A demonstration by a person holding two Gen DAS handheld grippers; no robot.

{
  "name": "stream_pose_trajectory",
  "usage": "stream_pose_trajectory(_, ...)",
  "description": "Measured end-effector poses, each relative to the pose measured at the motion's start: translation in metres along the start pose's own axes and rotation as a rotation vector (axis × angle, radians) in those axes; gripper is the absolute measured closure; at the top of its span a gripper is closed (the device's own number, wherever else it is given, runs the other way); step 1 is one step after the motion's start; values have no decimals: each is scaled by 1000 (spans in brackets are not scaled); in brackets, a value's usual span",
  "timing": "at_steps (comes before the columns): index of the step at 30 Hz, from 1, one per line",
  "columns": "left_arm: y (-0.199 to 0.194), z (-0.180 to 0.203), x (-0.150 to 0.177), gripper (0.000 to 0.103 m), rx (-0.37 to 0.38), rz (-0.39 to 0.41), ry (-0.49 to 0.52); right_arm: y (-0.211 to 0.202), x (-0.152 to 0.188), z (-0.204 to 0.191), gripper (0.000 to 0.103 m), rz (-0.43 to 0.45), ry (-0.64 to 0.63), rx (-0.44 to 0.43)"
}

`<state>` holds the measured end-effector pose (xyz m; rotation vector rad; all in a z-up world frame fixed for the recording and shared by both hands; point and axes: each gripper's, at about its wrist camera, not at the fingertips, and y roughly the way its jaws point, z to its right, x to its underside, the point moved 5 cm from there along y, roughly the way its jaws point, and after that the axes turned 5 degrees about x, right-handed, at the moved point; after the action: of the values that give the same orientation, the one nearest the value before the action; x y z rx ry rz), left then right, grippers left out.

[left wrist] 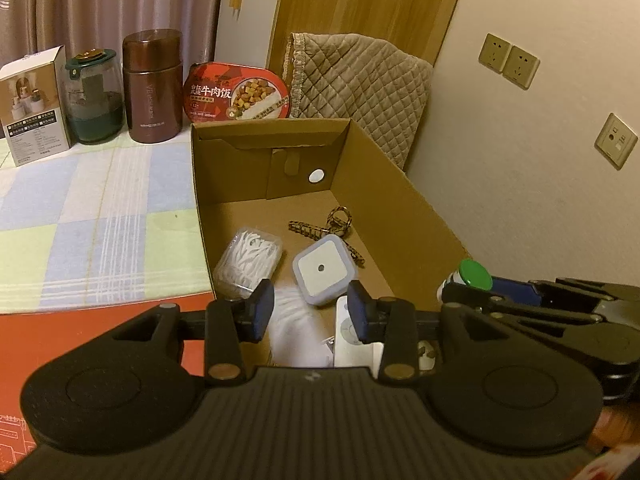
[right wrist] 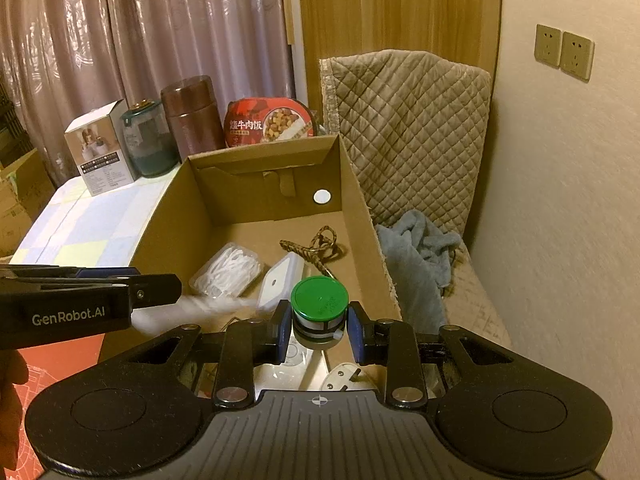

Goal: Organize rigid objects
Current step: 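Lower both items into the box and open the left and right tools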

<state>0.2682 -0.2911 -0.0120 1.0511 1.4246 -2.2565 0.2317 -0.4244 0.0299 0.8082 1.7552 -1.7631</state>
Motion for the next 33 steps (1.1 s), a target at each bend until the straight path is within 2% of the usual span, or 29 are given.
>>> stream_pose_trajectory(33, -14, -5, -1, 69, -7, 17, 0, 0, 0, -3, 77, 3, 18, -23)
